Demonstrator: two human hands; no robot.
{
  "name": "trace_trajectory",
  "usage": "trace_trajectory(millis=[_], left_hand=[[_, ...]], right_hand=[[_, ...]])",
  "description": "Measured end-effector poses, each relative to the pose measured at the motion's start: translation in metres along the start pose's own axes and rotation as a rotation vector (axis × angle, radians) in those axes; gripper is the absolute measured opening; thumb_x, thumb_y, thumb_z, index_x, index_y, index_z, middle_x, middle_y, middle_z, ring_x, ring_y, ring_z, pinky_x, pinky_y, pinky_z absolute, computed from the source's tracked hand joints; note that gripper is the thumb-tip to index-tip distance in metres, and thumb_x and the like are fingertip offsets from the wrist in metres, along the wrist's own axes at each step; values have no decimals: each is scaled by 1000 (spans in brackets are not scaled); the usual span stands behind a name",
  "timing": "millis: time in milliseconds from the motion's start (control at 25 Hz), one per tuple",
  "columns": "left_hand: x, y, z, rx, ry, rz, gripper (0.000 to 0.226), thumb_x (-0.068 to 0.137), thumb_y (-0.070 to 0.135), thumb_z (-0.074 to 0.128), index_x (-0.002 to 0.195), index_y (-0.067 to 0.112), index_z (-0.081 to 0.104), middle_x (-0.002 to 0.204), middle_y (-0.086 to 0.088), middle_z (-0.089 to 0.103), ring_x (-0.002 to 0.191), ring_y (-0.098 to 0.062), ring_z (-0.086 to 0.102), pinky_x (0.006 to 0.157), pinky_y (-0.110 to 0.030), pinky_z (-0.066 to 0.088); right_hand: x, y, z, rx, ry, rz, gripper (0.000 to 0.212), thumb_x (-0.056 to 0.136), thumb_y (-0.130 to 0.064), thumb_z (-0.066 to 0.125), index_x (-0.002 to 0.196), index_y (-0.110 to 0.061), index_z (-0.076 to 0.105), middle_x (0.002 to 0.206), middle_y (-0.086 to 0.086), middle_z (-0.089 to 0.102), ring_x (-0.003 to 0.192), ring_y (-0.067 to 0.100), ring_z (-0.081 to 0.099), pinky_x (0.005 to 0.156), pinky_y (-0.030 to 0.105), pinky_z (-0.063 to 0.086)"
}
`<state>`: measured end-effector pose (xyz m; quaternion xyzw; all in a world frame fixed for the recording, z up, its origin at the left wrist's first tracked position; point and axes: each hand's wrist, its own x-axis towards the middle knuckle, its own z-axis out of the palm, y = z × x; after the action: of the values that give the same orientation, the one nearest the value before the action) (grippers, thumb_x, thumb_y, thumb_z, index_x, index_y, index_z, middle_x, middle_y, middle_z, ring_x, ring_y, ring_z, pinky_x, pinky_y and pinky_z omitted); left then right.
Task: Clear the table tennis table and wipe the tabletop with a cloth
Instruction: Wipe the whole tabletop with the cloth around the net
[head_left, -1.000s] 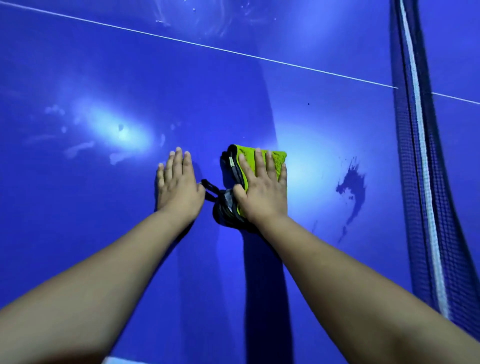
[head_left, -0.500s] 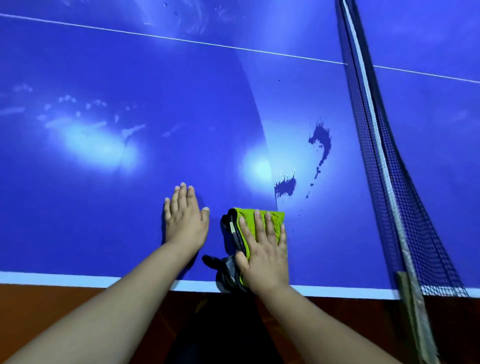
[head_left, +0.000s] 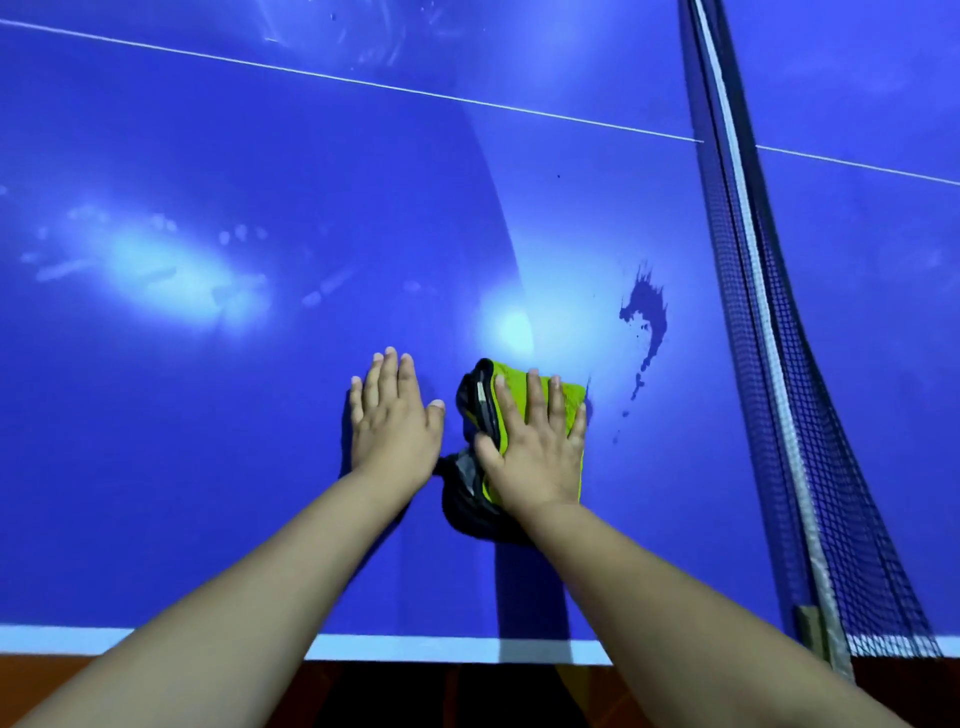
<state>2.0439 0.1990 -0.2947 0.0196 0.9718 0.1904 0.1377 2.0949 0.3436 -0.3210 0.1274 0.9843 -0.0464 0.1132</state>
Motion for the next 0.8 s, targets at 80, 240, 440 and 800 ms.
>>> trace_trajectory(millis=[80,240,440,800], left_hand=[[31,11,0,-2,0,-4,64,98,37,32,149,10,5,158,-4,-4,144,-16,-9,116,-36,-9],[93,35,-1,21,-11,-19,65,98,41,29,149,10,4,158,-5,-5,144,-16,-12,116,-37,-10],[177,66,-6,41,-47,-90,71,97,48,25,149,9,-2,157,-7,-10,142,-20,-18,115,-42,-12],[211,83,4,154,-317,-229,135,61,75,57,140,10,-31,146,-12,-40,132,-27,-40,105,-53,-24]], right_hand=[[55,0,-13,7,-13,-7,71,88,-57,32,151,-43,1,162,-1,-5,147,22,-15,116,51,-12],[154,-4,-35,25,7,-52,70,89,-57,31,151,-42,3,162,-1,-4,147,22,-15,117,51,-10],[275,-14,-56,3,40,-110,68,90,-57,30,151,-41,6,162,0,2,148,23,-10,117,53,-7],[443,-41,-88,1,60,-163,68,89,-58,30,152,-40,10,162,3,4,148,26,-5,116,56,-6]])
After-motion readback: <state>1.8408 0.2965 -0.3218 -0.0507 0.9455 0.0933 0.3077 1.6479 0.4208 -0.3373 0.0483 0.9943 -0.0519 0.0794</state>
